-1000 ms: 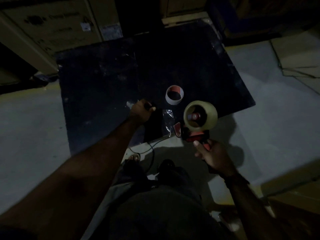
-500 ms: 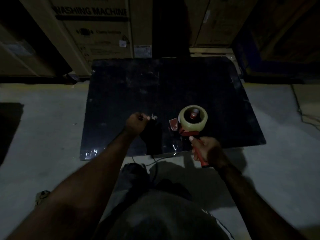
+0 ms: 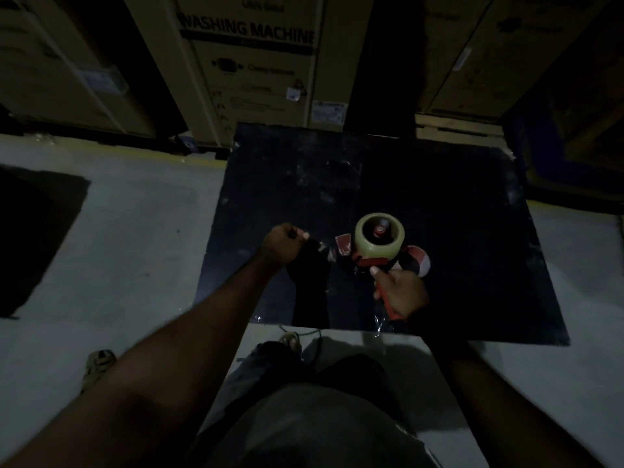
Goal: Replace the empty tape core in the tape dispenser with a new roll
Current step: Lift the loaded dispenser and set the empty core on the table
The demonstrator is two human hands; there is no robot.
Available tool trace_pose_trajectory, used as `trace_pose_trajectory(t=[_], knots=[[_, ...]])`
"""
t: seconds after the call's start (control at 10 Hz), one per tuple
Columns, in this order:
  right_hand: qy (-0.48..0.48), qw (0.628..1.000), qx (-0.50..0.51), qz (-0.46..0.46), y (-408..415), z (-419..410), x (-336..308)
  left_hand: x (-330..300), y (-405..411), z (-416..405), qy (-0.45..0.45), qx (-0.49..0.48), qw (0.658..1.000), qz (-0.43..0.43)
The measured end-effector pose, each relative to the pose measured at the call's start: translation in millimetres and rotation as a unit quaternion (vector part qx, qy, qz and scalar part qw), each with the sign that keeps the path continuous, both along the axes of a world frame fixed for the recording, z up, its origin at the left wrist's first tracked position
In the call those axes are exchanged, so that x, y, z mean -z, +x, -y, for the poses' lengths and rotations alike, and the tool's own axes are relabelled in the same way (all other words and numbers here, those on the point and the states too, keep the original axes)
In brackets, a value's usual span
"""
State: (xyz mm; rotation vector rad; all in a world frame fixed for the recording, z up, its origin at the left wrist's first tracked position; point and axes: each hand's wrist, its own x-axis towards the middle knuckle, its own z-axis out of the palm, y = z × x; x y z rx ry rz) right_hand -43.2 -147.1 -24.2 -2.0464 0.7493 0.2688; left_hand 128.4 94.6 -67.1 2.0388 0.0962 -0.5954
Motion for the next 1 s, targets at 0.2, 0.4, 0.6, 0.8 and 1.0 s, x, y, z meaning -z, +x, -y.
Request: trace_pose_trajectory(t=[0.2, 0.4, 0.6, 0.8, 1.0], knots=[[-0.03, 0.999, -0.042, 0.001, 32.3, -11.7, 18.6, 2.1, 5.3, -16.0, 0.027, -0.033, 0.999, 0.013], [-0.053, 0.996, -0.062, -0.026, 56.7, -13.3, 36.5, -13.3, 3.1, -12.9, 0.055, -0.018, 0.998, 0.018], [-0.028, 0.997, -0.061, -0.027, 73.9, -17.8, 47.4, -31.3, -2.4, -10.7, 0.065, -0.001, 0.997, 0.044], [-0.104, 0.985, -0.129, -0.042, 87.1, -15.2, 43.9, -43.5, -4.9, -17.7, 0.114, 0.021, 0.989, 0.086], [-0.136, 0.967, -0.171, -0.131, 100.4, -15.5, 32.1, -56.0, -2.9, -17.8, 0.132, 0.074, 0.978, 0.144]])
